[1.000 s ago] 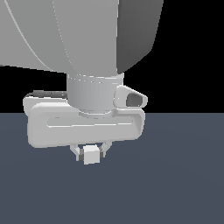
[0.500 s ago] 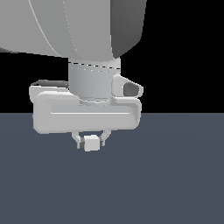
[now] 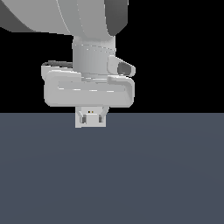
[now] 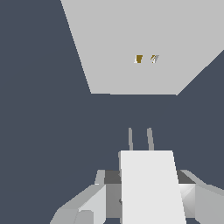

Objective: Plug the charger into the wall socket.

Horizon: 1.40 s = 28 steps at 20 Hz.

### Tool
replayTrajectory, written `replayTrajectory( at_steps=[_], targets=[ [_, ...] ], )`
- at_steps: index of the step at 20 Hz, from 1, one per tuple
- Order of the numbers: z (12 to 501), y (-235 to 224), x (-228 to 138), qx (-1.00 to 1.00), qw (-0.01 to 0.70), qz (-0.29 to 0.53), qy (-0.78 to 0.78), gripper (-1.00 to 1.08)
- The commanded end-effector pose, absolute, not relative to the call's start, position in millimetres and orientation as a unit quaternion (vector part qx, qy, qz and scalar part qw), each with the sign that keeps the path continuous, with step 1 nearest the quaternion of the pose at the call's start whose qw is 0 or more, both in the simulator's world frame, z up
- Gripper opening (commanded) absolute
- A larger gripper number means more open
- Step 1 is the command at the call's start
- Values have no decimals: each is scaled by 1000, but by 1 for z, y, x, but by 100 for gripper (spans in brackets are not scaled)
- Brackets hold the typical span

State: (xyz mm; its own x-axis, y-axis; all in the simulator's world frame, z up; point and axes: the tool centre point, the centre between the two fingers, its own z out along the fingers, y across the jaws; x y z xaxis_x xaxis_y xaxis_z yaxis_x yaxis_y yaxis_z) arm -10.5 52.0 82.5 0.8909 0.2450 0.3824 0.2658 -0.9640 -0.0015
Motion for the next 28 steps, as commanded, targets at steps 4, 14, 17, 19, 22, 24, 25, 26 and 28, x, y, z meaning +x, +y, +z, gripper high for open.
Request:
replayTrajectory(
  at_steps=[4, 14, 17, 19, 22, 24, 25, 26, 28],
  targets=[
    [98, 52, 3, -973, 25, -193, -125, -100],
    [101, 53, 6, -973, 25, -193, -124, -100],
    [101, 54, 10, -973, 24, -193, -124, -100],
    [101, 55, 14, -973, 24, -193, -124, -100],
    [101, 57, 23, -973, 24, -193, -124, -100],
    [101, 59, 31, -973, 24, -193, -124, -100],
    [100, 60, 35, -973, 24, -192, -124, -100],
    [100, 61, 38, -973, 24, -192, -124, -100],
    [100, 62, 44, -973, 24, -192, -124, -100]
  ],
)
